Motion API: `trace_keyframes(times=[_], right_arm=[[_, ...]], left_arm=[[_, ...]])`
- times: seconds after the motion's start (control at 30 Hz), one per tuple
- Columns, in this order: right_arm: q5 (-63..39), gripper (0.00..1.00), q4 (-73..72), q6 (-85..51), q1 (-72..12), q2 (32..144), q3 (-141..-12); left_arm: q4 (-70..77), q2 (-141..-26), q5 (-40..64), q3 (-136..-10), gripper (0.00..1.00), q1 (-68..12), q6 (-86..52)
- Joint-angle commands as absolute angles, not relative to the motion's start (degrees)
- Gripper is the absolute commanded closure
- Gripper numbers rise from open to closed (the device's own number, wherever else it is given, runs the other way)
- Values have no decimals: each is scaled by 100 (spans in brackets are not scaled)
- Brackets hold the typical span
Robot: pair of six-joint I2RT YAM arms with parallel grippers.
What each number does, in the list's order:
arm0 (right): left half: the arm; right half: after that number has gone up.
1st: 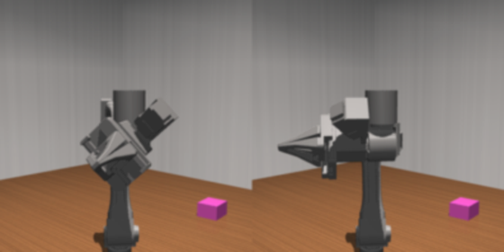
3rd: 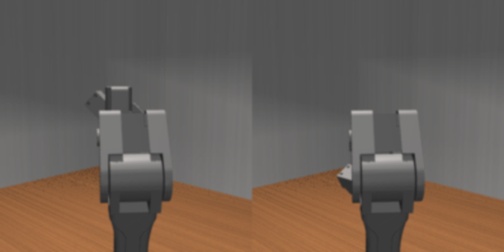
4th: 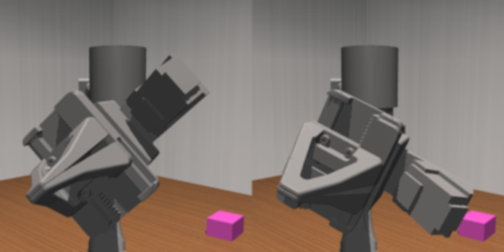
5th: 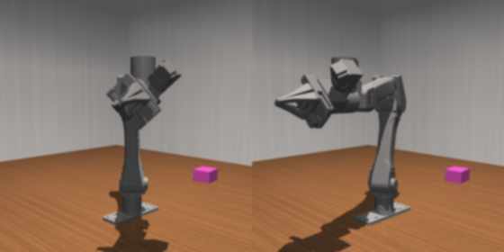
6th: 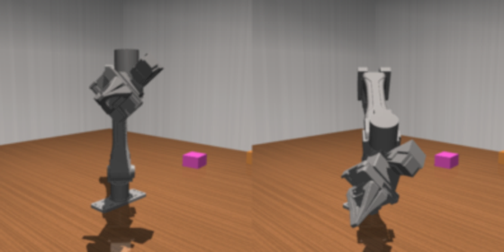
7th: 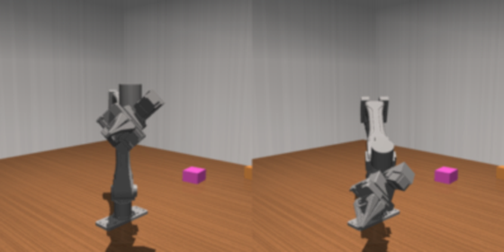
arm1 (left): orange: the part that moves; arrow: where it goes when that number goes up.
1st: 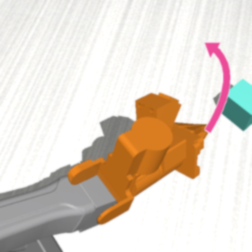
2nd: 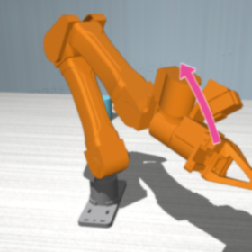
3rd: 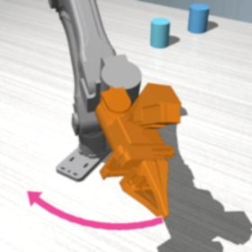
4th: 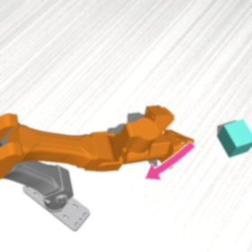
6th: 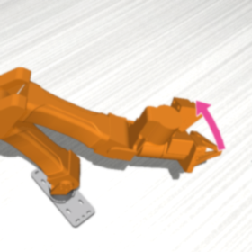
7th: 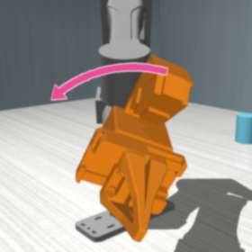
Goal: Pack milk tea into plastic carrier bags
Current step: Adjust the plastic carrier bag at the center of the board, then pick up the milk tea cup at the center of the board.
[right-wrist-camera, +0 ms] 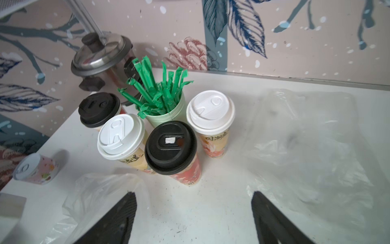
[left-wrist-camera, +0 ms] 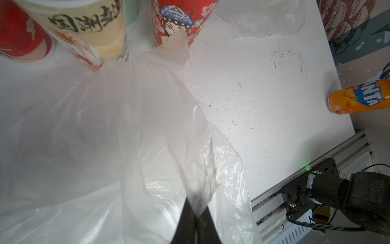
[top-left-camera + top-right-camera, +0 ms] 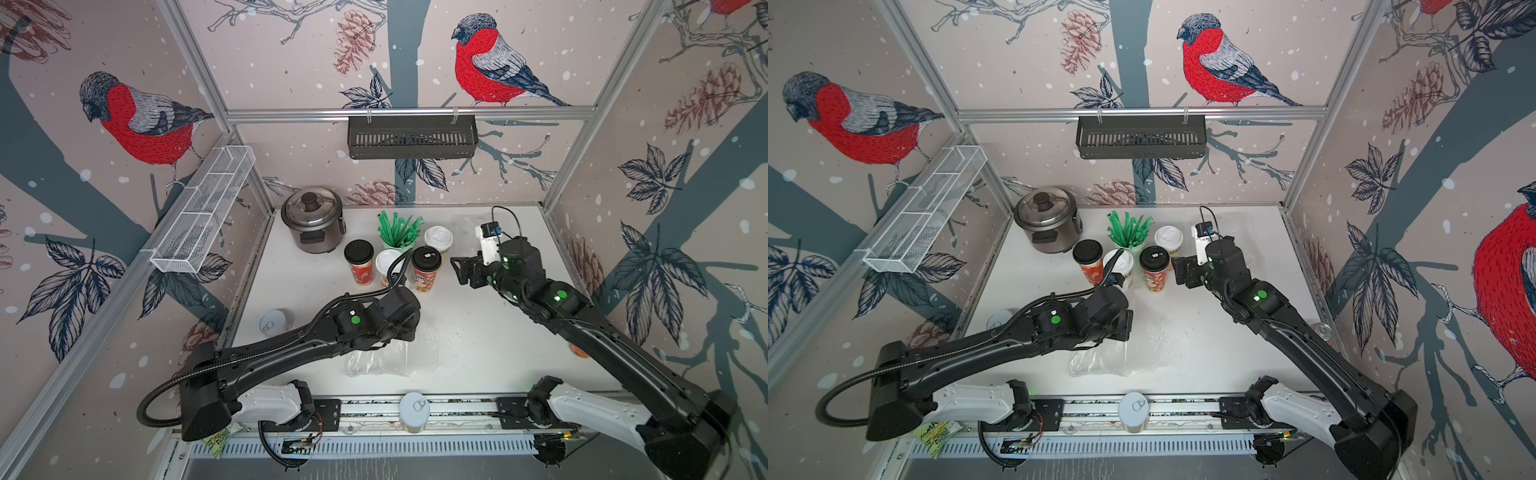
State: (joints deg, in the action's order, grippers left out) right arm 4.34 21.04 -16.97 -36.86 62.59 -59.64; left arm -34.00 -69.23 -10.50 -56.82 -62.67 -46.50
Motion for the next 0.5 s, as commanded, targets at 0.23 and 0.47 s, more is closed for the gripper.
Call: trace_keyframes(times=[0.23, 0.47], right_arm=[[-105, 10, 2951, -955, -3931, 7900, -7387], [-30, 6, 3291, -831, -4025, 8589, -7871]], left_arm=[[-2979, -5401, -1692, -4821, 100, -6181, -4658], [-2680, -4952, -1678, -4566, 100, -6161, -4562]])
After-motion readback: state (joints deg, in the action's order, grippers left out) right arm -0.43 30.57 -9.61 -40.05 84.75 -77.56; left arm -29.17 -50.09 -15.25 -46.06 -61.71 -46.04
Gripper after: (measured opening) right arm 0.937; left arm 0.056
